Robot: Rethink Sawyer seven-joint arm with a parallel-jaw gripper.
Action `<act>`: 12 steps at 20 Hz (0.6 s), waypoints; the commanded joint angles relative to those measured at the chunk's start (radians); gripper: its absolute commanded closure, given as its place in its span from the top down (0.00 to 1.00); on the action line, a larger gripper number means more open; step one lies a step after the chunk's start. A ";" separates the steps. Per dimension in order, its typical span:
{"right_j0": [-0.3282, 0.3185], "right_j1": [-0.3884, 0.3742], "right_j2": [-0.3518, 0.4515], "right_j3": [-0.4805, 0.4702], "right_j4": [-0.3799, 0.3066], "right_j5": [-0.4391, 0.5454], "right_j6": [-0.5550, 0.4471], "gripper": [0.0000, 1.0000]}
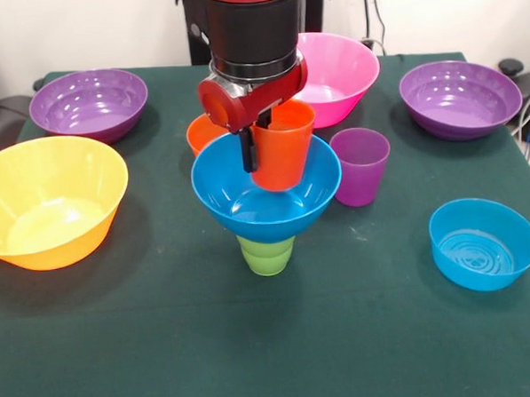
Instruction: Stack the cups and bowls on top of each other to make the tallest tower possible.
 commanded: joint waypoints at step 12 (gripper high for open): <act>-0.002 0.045 0.048 -0.071 -0.080 -0.029 -0.109 0.00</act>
